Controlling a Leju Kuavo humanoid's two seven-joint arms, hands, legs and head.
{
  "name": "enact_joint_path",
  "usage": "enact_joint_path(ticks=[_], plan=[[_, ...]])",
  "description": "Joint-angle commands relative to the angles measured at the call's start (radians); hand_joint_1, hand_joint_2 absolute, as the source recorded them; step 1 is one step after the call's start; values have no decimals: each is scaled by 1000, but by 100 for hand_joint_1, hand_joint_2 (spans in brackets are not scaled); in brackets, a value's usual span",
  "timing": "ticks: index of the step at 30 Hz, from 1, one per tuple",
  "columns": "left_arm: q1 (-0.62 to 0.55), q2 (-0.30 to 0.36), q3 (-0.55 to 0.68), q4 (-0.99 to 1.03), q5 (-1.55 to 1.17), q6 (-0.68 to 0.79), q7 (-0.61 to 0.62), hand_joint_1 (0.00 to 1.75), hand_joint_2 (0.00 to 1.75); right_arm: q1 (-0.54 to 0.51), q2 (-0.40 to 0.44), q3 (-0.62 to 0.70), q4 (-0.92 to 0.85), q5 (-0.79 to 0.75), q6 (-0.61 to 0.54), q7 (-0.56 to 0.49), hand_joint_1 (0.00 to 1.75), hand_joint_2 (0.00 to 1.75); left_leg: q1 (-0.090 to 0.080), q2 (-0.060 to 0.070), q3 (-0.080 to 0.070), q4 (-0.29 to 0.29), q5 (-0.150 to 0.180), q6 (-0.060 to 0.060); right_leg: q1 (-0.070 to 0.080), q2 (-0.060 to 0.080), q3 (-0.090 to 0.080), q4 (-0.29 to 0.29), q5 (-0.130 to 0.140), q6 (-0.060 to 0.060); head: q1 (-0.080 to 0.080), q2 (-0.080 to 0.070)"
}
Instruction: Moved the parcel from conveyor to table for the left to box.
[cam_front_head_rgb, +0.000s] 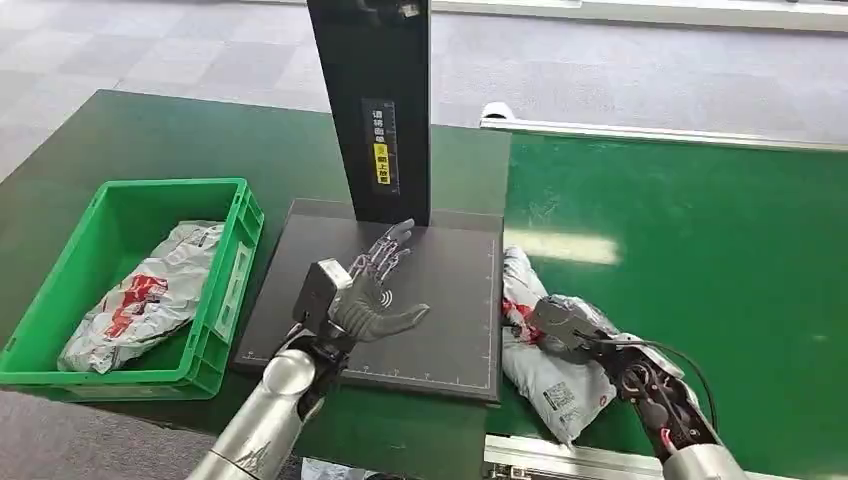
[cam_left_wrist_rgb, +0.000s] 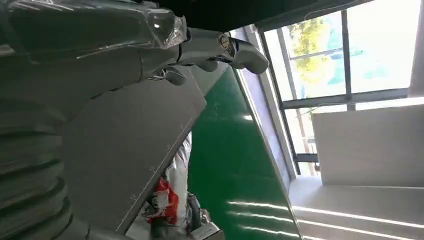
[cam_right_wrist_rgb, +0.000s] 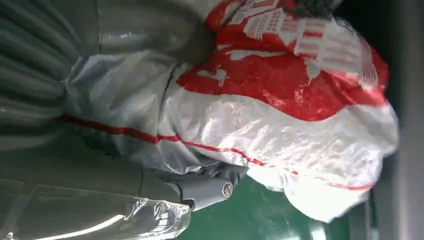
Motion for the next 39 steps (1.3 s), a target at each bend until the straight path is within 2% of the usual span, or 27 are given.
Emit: enact_joint_path(ticks=[1, 8, 12, 18, 24, 25, 26, 27, 28, 31, 39], plan=[[-9, 25, 6, 20, 4, -5, 3, 0, 175, -15, 7, 63, -12, -25, -17, -34, 175, 175, 0, 1, 2, -1, -1, 0, 0, 1, 2, -1, 0, 0, 0, 0], [-10, 24, 10, 17, 6, -7, 4, 0, 175, -23, 12, 72, -17, -22, -32, -38, 175, 175, 0, 1, 2, -1, -1, 0, 0, 1, 2, -1, 0, 0, 0, 0], [5, 31, 20, 5, 8, -2, -2, 0, 175, -27, 27, 44, -34, -39, -85, -63, 175, 175, 0, 1, 2, -1, -1, 0, 0, 2, 2, -1, 0, 0, 0, 0], [8, 33, 21, 4, 8, -3, -4, 0, 175, -32, 30, 45, -38, -38, -83, -62, 175, 175, -1, 3, 2, -1, -1, 0, -1, 3, 1, -1, 0, 0, 0, 0], [35, 22, 69, -15, 18, 59, -1, 0, 175, -11, 102, -157, -133, -155, -308, 0, 175, 175, -1, 3, 0, -1, -1, 0, -1, 3, 0, 0, 0, 0, 0, 0], [41, 17, 80, -24, 29, 70, -19, 0, 175, 9, 112, -205, -183, -188, -357, -35, 175, 175, -1, 5, 1, -1, -1, 0, -1, 5, 0, 0, 0, 0, 1, 0], [43, 12, 87, -36, 24, 101, -56, 0, 175, 37, 140, -284, -261, -279, -409, -140, 175, 175, -1, 3, 0, -1, -1, 0, -1, 3, -1, 0, 0, 0, 0, 0], [41, 3, 91, -38, 22, 138, -75, 0, 175, 68, 152, -329, -324, -348, -433, -187, 175, 175, -1, 4, 2, -1, -1, 0, -1, 4, 1, 0, 0, 0, 0, 0], [33, -5, 87, -36, 21, 177, -86, 0, 175, 116, 165, -372, -432, -402, -515, -270, 175, 175, -1, 1, 0, 0, -1, 0, -1, 2, -1, 1, -1, 0, 0, 0], [22, -9, 88, -32, 56, 212, -115, 0, 175, 182, 165, -387, -579, -465, -556, -304, 175, 175, -1, -2, -2, 0, 0, 0, 0, -1, -2, 0, -1, 0, 1, 0], [5, -17, 95, -5, 140, 225, -153, 0, 175, 247, 170, -382, -683, -527, -690, -397, 175, 175, -1, -2, 0, -1, -1, 0, -1, -2, 1, 0, -2, 0, 0, 0]])
